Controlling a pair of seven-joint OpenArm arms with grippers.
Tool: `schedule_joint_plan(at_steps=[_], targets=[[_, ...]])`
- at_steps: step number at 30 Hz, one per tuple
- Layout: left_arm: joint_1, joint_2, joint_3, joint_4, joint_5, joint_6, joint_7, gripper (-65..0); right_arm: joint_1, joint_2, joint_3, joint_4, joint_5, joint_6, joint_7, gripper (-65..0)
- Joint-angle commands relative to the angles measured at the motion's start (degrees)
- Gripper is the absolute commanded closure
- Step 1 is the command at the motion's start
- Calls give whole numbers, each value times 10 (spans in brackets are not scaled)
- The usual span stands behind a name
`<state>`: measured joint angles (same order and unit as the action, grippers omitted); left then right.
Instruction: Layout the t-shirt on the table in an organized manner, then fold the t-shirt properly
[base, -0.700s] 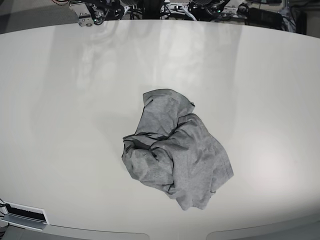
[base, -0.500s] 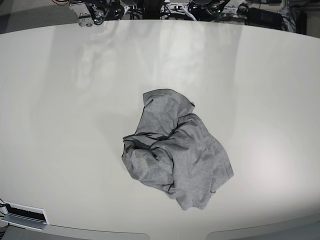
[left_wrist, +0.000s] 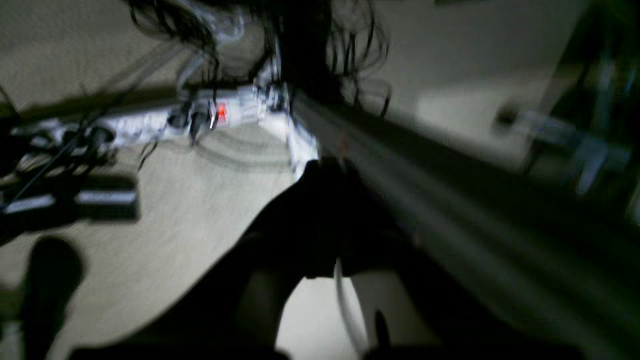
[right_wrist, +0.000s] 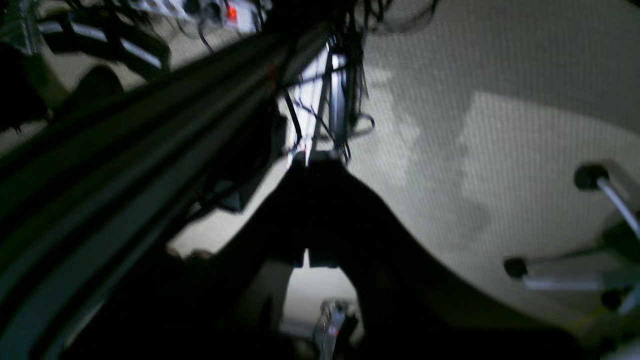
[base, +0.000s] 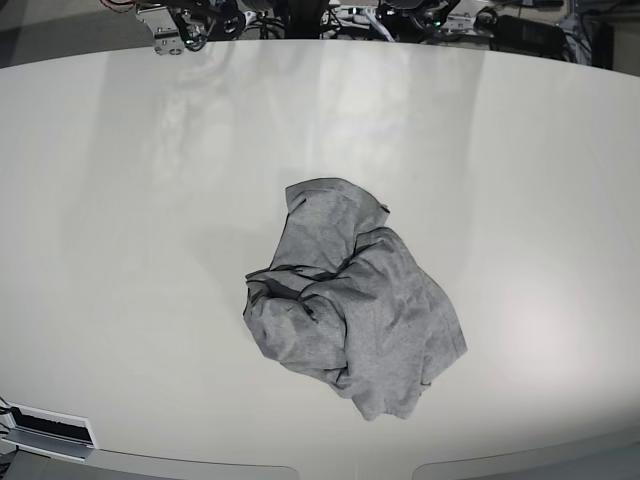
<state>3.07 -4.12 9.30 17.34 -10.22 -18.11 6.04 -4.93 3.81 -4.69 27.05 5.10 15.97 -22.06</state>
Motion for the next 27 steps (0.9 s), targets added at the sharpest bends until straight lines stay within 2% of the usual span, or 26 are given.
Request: schedule_joint_plan(at_steps=[1,5,9,14,17,22,25,27], targets=[[3,0,0,8,9,-5,16,0,9,4,1,10,4,5,-9,0],[46,-10,0,70,18,-5,73,0,-22,13,1,11,4,15,-24,0],[109,-29,0,157,18,-5,91,0,-66,30,1,44,5,68,-25,0],[188,-57,0,261,3,-5,106,0,-141,53,1,150,11,110,-74,0],[233,-80,0,321,-24,-5,122,0,-188,59,1,232,42,133,-124,0],[310,-126,0,442,-97,-4,197,0,-284,67,1,385,92,132,-204,0],[358,-155,0,522,-102,-3,203,0,-349,83,1,487,116,125,-224,0],[387,-175,-3,577,-103,-2,213,0,-392,97,1,558,119,109,-231,0]])
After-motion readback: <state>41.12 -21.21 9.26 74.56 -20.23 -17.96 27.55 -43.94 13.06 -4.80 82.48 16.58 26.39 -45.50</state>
